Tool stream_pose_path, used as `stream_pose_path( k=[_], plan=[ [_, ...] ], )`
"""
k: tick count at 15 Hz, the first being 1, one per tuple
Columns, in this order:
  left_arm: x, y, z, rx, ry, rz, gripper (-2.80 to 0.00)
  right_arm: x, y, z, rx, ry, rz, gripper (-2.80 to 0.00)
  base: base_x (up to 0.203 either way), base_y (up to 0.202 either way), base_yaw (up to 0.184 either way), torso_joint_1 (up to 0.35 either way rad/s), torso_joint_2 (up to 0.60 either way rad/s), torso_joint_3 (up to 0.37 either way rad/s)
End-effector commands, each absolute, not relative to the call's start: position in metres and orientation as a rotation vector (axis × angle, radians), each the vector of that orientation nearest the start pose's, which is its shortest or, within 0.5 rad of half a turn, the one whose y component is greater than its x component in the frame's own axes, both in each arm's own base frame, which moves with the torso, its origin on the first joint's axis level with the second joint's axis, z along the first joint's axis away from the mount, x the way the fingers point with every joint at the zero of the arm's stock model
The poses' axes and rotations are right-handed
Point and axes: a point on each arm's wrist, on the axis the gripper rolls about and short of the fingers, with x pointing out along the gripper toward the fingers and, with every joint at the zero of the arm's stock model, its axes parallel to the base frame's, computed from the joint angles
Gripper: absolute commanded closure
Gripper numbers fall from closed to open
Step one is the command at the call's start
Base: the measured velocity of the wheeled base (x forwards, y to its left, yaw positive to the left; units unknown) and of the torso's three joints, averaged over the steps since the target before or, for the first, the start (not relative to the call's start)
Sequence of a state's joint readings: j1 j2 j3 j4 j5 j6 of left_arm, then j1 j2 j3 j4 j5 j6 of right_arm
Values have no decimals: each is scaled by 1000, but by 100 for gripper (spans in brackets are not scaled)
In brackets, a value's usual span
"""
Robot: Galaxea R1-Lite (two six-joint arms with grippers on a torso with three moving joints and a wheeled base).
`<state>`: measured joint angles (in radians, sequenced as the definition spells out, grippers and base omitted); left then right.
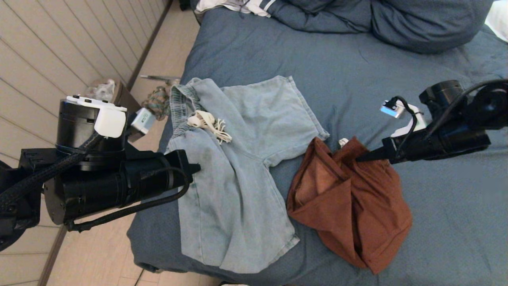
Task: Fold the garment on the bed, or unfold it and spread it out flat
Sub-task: Unford the brown shorts
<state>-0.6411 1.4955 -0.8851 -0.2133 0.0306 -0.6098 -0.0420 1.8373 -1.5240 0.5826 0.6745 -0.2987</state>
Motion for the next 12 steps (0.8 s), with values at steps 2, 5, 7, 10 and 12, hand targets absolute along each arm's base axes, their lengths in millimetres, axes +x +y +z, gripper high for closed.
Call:
stream_pose_path(
  k=[2, 5, 7, 10, 12],
  plan=[
    [205, -153, 224, -462, 539, -468, 0, 277, 25, 246, 10, 737, 787, 0, 0, 0, 0, 0, 0, 0],
    [200, -149, 229, -473, 523, -476, 0, 224, 44, 240, -20, 763, 876, 0, 0, 0, 0, 0, 0, 0],
    [195, -146, 234, -481, 505, -486, 0, 196, 52, 227, -35, 808, 927, 0, 0, 0, 0, 0, 0, 0],
    [186, -142, 242, -489, 483, -509, 0, 164, 48, 202, -36, 888, 923, 0, 0, 0, 0, 0, 0, 0],
    [184, -142, 242, -487, 483, -515, 0, 148, 43, 193, -49, 909, 904, 0, 0, 0, 0, 0, 0, 0]
  ],
)
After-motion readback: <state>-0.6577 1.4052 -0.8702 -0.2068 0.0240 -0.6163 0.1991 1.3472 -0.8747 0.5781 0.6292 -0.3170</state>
